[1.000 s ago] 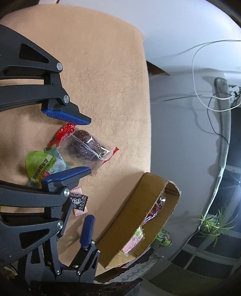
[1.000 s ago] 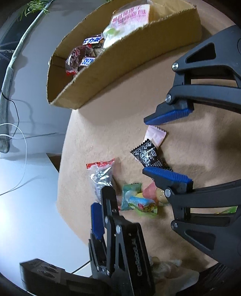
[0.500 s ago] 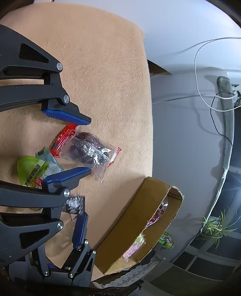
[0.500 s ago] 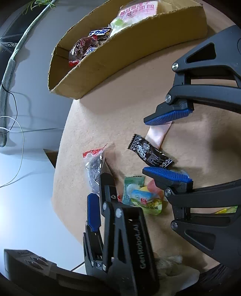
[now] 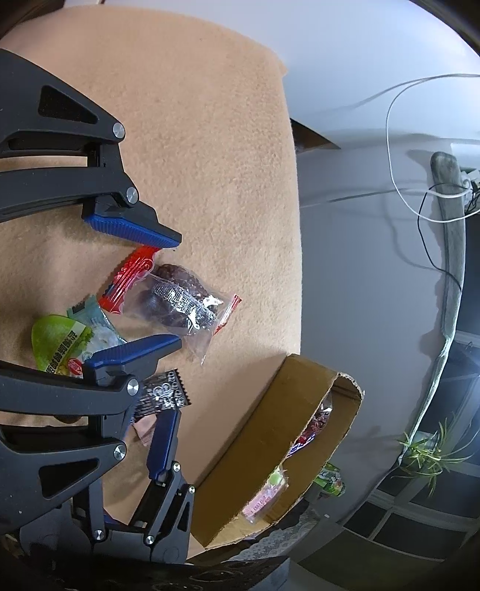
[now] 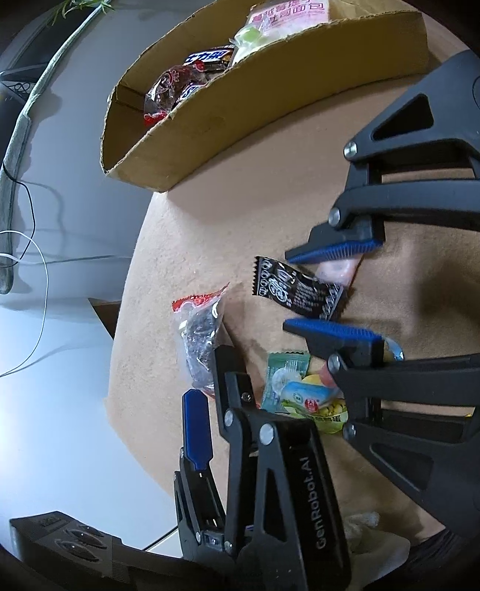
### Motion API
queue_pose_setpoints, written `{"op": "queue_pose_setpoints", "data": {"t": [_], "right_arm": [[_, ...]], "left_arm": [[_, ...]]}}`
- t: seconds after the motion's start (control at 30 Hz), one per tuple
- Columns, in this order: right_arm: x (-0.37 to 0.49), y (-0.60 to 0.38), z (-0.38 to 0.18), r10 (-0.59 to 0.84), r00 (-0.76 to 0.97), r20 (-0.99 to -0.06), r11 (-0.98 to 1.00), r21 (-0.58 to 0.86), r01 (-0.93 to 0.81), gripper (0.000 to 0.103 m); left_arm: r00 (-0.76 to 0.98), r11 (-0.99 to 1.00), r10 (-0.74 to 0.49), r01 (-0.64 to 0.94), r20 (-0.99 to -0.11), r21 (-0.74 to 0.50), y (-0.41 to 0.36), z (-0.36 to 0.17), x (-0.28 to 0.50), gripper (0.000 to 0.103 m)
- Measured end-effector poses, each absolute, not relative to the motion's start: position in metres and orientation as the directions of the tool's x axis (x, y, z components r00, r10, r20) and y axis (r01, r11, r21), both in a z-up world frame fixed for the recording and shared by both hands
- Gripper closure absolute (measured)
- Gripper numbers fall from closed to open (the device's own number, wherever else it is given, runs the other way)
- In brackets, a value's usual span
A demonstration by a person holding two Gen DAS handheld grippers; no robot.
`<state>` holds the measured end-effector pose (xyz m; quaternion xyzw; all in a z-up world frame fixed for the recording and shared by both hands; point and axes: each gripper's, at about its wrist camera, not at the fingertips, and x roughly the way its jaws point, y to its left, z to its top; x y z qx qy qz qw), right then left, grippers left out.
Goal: Organize snacks
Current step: 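Lower the left gripper to the pastry bag while the right grasps the black candy, then grasp the red-tagged pastry bag with the left gripper while the right carries the black candy to the box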
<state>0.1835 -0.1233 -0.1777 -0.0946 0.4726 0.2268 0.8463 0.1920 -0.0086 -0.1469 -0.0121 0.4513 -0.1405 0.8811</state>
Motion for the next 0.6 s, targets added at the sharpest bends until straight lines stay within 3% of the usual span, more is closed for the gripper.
{"op": "queue_pose_setpoints", "data": {"t": [0.27,0.4,0.6], "right_arm": [[0.193,-0.124,-0.18,0.311,0.444,-0.84,0.871,0.065,-0.488,0.08],[0.2,-0.128,-0.18,0.324,0.438,-0.839,0.877,0.092,-0.472,0.08],[0.2,-0.127,-0.182,0.322,0.446,-0.835,0.876,0.084,-0.475,0.08]], "left_arm": [[0.562,0.964,-0.25,0.223,-0.788,-0.147,-0.006,-0.146,0.198,0.055],[0.57,0.963,-0.242,0.241,-0.785,-0.122,-0.01,-0.145,0.199,0.043],[0.554,0.963,-0.236,0.246,-0.798,-0.114,-0.013,-0.156,0.207,0.043]]}}
